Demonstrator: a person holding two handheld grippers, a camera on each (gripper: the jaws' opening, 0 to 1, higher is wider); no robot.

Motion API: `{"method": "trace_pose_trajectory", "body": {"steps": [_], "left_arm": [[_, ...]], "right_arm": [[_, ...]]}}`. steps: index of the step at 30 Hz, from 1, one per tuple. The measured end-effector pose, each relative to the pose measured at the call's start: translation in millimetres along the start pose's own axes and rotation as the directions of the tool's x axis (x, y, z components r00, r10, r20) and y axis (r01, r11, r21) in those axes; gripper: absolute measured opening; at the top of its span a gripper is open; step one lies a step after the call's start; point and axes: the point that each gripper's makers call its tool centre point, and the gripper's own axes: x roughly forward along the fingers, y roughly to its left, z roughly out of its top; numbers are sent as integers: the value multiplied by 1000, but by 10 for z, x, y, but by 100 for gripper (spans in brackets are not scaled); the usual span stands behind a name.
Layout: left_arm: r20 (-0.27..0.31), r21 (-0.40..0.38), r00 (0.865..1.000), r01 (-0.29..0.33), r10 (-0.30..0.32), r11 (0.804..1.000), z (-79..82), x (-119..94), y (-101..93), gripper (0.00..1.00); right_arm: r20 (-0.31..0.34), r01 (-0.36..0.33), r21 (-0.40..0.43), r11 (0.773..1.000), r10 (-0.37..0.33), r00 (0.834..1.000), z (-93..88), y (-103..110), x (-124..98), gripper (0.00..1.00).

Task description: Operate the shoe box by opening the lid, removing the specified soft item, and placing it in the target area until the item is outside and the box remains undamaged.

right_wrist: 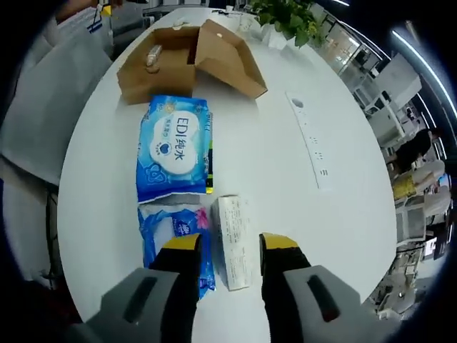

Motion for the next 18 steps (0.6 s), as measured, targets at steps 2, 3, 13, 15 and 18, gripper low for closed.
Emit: {"method": "trace_pose_trajectory", "body": {"steps": [2, 3, 13, 15, 18], "left_arm": [[-17, 12, 1000, 26, -26, 1000, -1, 49, 29, 78], [-22, 21, 999, 34, -33, 999, 2, 67, 44, 77], [-122, 88, 982, 155, -144, 984, 35, 220, 177, 60], [-134, 104, 978, 171, -157, 980, 54, 272, 208, 58], [-157, 121, 970, 204, -184, 971, 64, 345, 224, 56]], "right_arm": [[23, 12, 33, 999, -13, 1000, 66, 39, -68, 31], [31, 16, 42, 999, -17, 999, 90, 57, -97, 33], [182, 18, 220, 975, -59, 982, 477, 437, -365, 50], [201, 16, 244, 970, -67, 977, 529, 518, -405, 54], [233, 25, 292, 956, -96, 968, 635, 632, -449, 59]]}}
